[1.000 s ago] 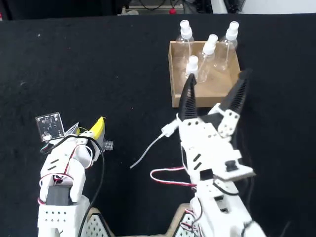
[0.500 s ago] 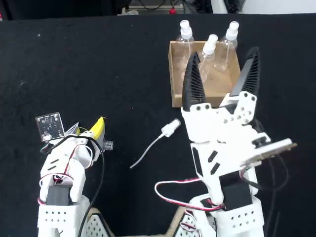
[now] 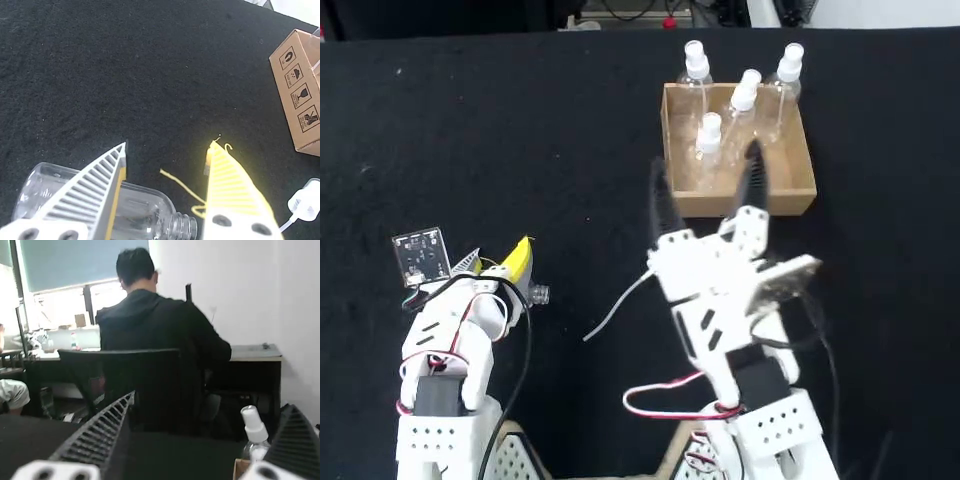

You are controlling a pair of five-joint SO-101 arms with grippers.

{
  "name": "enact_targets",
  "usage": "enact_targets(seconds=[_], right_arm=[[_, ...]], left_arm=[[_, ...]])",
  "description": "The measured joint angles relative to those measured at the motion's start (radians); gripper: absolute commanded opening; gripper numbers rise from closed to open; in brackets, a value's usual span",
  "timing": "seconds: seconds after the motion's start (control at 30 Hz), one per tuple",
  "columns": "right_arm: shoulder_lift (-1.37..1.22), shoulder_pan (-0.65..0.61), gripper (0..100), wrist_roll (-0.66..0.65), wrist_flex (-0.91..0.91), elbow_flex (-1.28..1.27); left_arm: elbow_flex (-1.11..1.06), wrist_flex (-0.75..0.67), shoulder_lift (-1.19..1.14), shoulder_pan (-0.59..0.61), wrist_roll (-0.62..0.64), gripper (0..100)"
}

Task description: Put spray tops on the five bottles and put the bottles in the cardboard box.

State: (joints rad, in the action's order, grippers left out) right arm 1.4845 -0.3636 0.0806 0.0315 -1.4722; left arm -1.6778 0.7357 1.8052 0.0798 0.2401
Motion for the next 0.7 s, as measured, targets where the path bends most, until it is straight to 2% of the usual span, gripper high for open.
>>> enact_targets(seconds=[0.2, 0.33, 0.5, 0.7], right_arm=[[0.000, -0.133, 39.8, 0.000, -0.181, -0.008], [0.000, -0.163, 39.8, 0.095, -0.265, -0.023], [0.000, -0.193, 39.8, 0.130, -0.279, -0.025], [-0.084, -0.196, 39.8, 0.133, -0.279, -0.025]], left_arm=[[0.000, 0.000, 0.000, 0.000, 0.000, 25], [0.025, 0.075, -0.002, 0.000, -0.031, 25], [0.167, 0.219, 0.000, 0.000, -0.052, 25], [0.296, 0.247, 0.002, 0.048, -0.087, 25]])
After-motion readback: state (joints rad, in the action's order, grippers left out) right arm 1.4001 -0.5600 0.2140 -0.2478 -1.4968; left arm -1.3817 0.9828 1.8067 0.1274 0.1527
